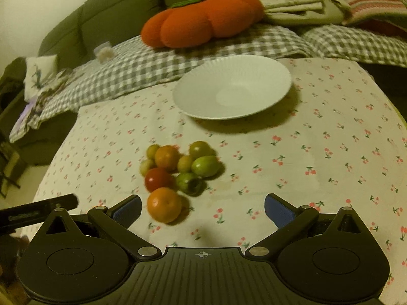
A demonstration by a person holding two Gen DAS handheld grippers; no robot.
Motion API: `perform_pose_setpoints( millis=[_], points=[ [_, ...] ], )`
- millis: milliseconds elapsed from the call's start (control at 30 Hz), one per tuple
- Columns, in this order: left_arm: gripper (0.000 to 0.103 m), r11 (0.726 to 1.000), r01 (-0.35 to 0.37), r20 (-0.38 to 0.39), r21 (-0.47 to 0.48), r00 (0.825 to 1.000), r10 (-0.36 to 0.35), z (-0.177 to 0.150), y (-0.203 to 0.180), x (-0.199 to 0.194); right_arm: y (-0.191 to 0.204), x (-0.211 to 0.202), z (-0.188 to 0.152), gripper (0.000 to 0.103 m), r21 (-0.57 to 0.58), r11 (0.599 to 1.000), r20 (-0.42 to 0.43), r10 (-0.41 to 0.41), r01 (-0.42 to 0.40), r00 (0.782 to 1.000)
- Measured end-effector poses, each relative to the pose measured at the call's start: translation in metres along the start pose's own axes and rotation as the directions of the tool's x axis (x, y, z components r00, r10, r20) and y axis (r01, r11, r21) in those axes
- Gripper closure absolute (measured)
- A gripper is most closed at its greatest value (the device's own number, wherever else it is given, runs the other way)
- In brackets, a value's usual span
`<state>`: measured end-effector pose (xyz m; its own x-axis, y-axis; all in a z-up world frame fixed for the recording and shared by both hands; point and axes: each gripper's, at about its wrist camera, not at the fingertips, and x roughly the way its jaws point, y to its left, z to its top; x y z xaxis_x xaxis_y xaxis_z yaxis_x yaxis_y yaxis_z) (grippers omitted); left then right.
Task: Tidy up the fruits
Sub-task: 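Grasp the loose tangerine with the left gripper while the right gripper grasps another tangerine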
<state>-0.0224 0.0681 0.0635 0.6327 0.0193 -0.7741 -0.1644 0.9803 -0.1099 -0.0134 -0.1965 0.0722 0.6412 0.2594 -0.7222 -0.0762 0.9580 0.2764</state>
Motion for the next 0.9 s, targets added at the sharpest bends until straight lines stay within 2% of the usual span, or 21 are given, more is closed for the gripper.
perform_pose_setpoints(
  millis=[167, 333, 567, 633, 900],
  points=[
    [0.008, 0.998, 0.012, -0.053, 0.066, 0.999, -0.009, -0.012, -0.014, 0.017, -0.003, 0.01, -0.004, 0.004, 0.023, 0.999, 0.01, 0.026, -0.027, 1.0],
    [0.025, 0.994, 0.016, -0.084, 0.111, 0.996, -0.006, -0.02, -0.025, 0.029, 0.011, 0.025, -0.013, 0.01, -0.025, 0.998, -0.035, 0.057, -0.058, 0.998],
    [0.044, 0.991, 0.015, -0.074, 0.136, 0.997, -0.005, -0.024, -0.029, 0.034, 0.023, 0.038, -0.016, 0.012, -0.036, 0.995, -0.032, 0.088, -0.089, 0.996],
    [0.052, 0.99, 0.021, -0.066, 0.138, 0.998, -0.012, -0.023, -0.03, 0.034, 0.026, 0.041, -0.016, 0.014, -0.043, 0.995, -0.032, 0.086, -0.088, 0.996],
    [0.07, 0.99, 0.049, -0.064, 0.132, 0.997, -0.041, -0.023, -0.031, 0.032, 0.032, 0.055, -0.02, 0.026, -0.063, 0.995, -0.026, 0.072, -0.074, 0.997]
  ],
)
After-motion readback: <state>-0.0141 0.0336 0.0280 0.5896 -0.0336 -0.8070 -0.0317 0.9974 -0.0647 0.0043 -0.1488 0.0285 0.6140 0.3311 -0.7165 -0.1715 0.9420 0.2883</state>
